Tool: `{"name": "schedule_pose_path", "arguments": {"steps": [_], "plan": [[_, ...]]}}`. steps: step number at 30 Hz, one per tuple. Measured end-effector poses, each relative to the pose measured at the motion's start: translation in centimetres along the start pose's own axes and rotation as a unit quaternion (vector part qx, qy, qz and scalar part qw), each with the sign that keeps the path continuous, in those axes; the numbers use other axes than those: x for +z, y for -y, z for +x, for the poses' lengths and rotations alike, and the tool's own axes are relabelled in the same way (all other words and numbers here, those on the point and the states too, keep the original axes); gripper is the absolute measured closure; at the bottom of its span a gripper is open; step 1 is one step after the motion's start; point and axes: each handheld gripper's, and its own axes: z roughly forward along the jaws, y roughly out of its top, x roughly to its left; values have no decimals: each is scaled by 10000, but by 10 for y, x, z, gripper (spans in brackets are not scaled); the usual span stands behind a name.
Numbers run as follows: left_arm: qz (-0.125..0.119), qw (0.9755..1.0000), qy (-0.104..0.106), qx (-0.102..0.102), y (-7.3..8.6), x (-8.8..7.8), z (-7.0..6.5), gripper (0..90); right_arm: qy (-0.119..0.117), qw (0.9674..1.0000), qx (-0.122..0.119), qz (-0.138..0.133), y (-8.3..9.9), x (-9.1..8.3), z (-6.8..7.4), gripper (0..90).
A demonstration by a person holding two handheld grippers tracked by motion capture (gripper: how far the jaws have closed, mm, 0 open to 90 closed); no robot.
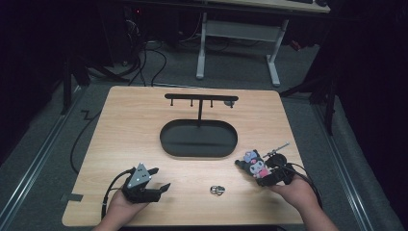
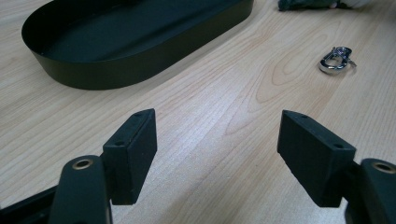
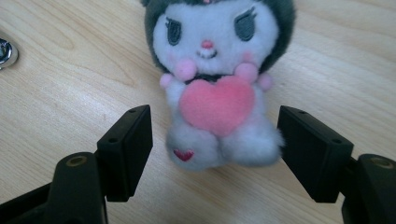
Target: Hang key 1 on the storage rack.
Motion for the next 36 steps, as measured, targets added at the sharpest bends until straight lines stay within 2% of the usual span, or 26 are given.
{"name": "schedule_pose_path", "arguments": {"steps": [1,11,18,23,24,28,36], "plan": [[0,10000,0,4,0,0,0,293,-59,10000,30,-23,0,3,-1,283],[9,10000,-5,35,0,1,0,295,-83,10000,34,28,1,16,-3,310],[23,10000,-3,53,1,2,0,295,-27,10000,7,-55,4,17,-4,354],[27,10000,-3,53,1,2,0,295,92,9998,-38,-149,5,13,-3,474],[34,10000,-7,53,1,2,0,295,57,9999,-10,-122,4,12,-2,482],[16,10000,-15,59,1,2,0,295,73,9995,-80,-291,3,5,2,484],[-5,10000,-31,43,0,1,-1,295,85,9994,-47,-343,0,-7,2,483]]}}
